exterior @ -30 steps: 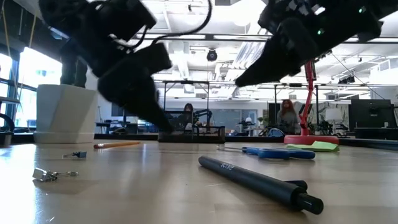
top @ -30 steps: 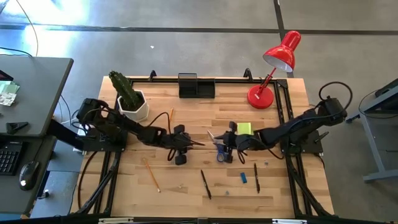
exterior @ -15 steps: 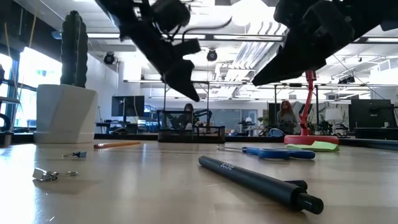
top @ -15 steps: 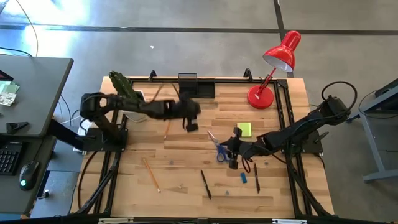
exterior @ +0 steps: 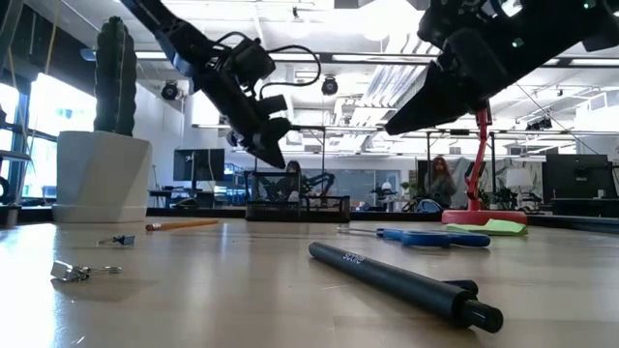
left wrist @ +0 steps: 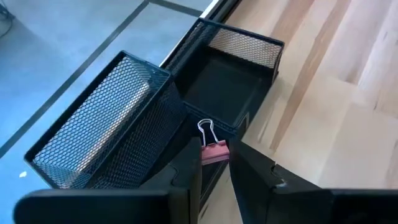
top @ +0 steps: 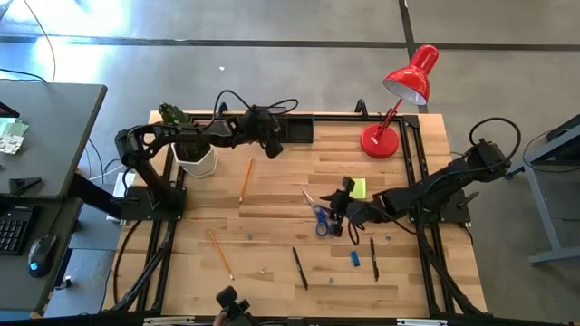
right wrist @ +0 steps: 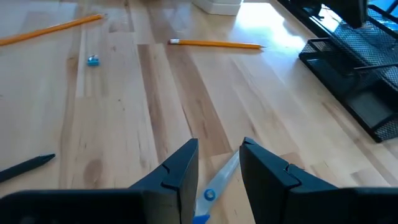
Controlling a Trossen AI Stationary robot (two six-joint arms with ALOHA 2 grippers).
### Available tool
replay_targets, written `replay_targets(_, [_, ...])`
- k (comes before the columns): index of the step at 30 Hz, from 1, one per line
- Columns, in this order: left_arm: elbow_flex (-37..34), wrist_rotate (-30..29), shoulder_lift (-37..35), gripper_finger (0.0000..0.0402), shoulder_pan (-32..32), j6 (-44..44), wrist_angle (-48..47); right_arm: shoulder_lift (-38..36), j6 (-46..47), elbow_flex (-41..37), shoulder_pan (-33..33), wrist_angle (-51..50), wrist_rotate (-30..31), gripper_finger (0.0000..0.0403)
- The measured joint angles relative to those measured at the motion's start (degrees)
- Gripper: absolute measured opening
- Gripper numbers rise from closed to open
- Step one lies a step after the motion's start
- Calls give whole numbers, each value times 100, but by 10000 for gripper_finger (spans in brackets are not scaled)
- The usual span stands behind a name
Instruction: Pick and place office supplies into organizer
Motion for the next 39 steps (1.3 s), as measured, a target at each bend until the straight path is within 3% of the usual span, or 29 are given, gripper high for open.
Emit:
replay_targets(7, [-60,-134,21,67,-17,11,4,2,31,0,-32,41,-5,110])
replay_targets(13, [-58,-616,227,67,-15,-69,345,4,-8,0,-32,51,32,110])
replay_targets(23, [-63,-626,396,82,-17,-79,601,4,28,0,-32,52,59,110])
replay_targets(37, [-63,-624,394,176,-20,-131,543,4,29,0,-32,45,59,110])
replay_targets(39, [-63,-420,333,184,-28,-131,482,4,38,0,-32,11,58,110])
